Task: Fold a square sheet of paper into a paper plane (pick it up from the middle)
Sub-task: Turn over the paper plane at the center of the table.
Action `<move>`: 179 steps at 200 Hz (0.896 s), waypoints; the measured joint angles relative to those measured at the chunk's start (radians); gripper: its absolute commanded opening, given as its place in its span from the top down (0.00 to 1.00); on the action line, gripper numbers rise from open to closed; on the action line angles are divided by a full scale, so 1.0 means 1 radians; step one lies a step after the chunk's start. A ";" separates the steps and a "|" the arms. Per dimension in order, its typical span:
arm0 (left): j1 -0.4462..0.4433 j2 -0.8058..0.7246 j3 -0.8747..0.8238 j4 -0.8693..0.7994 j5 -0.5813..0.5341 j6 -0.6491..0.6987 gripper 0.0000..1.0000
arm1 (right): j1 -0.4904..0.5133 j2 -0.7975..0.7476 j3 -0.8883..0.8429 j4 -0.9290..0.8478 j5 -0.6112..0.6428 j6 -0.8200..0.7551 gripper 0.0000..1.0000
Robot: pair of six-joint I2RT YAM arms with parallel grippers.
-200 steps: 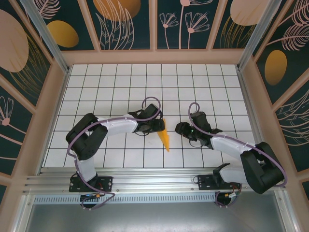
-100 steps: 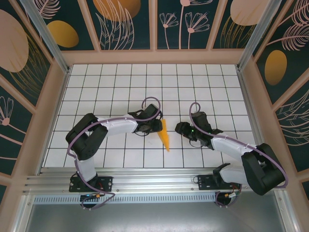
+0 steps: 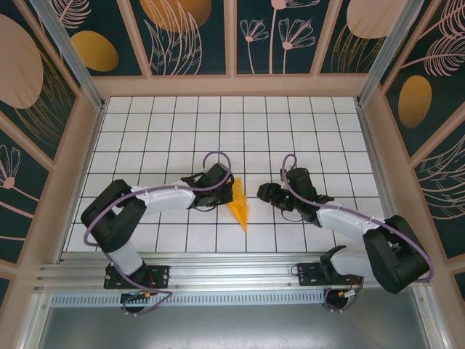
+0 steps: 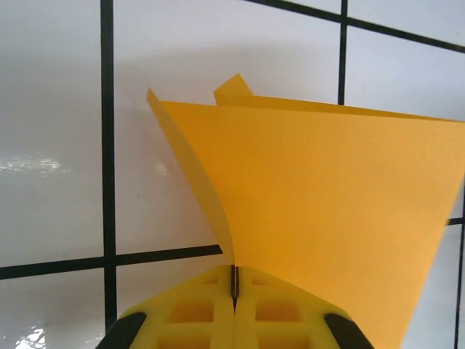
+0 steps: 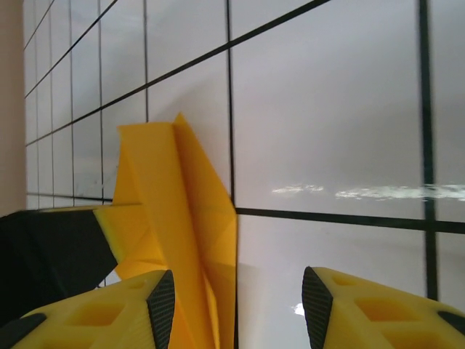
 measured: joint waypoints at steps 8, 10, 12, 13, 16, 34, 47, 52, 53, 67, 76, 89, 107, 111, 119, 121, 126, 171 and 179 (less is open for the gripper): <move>0.000 -0.011 -0.013 0.013 -0.003 0.000 1.00 | 0.014 0.000 0.000 0.008 -0.011 -0.009 0.47; 0.000 -0.013 -0.017 0.017 -0.003 0.000 1.00 | 0.018 0.000 0.000 0.010 -0.013 -0.011 0.47; 0.000 -0.015 -0.019 0.020 -0.003 0.000 1.00 | 0.022 0.001 0.000 0.012 -0.014 -0.011 0.47; -0.001 -0.016 -0.021 0.021 -0.004 0.000 1.00 | 0.024 0.001 0.000 0.014 -0.017 -0.013 0.47; -0.001 -0.019 -0.025 0.025 -0.006 0.000 1.00 | 0.030 0.003 0.000 0.016 -0.021 -0.016 0.47; -0.001 -0.027 -0.048 0.053 -0.007 0.000 1.00 | 0.062 0.025 0.003 0.028 -0.039 -0.029 0.45; -0.001 -0.030 -0.061 0.067 -0.007 0.000 1.00 | 0.078 0.056 0.004 0.036 -0.052 -0.035 0.45; -0.001 -0.030 -0.064 0.069 -0.007 0.000 1.00 | 0.084 0.069 0.005 0.037 -0.057 -0.036 0.45; -0.001 -0.030 -0.065 0.069 -0.007 0.000 1.00 | 0.085 0.073 0.005 0.037 -0.058 -0.036 0.45; -0.001 -0.030 -0.070 0.076 -0.007 0.000 1.00 | 0.103 0.105 0.005 0.046 -0.066 -0.037 0.45; -0.001 -0.030 -0.071 0.080 -0.007 0.000 1.00 | 0.115 0.121 0.005 0.054 -0.074 -0.037 0.44; -0.001 -0.030 -0.071 0.085 -0.006 0.000 1.00 | 0.132 0.140 0.007 0.066 -0.088 -0.037 0.44; -0.001 -0.030 -0.071 0.091 -0.006 0.000 1.00 | 0.146 0.164 0.010 0.082 -0.107 -0.037 0.45; -0.001 -0.030 -0.071 0.091 -0.006 0.000 1.00 | 0.148 0.168 0.010 0.086 -0.111 -0.037 0.45; -0.001 -0.030 -0.072 0.091 -0.006 0.000 1.00 | 0.151 0.176 0.010 0.092 -0.119 -0.037 0.45; -0.001 -0.030 -0.072 0.092 -0.006 0.000 1.00 | 0.152 0.179 0.010 0.093 -0.121 -0.037 0.45; -0.001 -0.030 -0.072 0.093 -0.006 0.000 1.00 | 0.153 0.183 0.010 0.096 -0.126 -0.037 0.45; -0.001 -0.030 -0.076 0.100 -0.006 0.000 0.99 | 0.169 0.206 0.039 0.117 -0.155 -0.041 0.47; -0.001 -0.030 -0.077 0.101 -0.006 0.000 0.99 | 0.172 0.207 0.044 0.120 -0.158 -0.044 0.48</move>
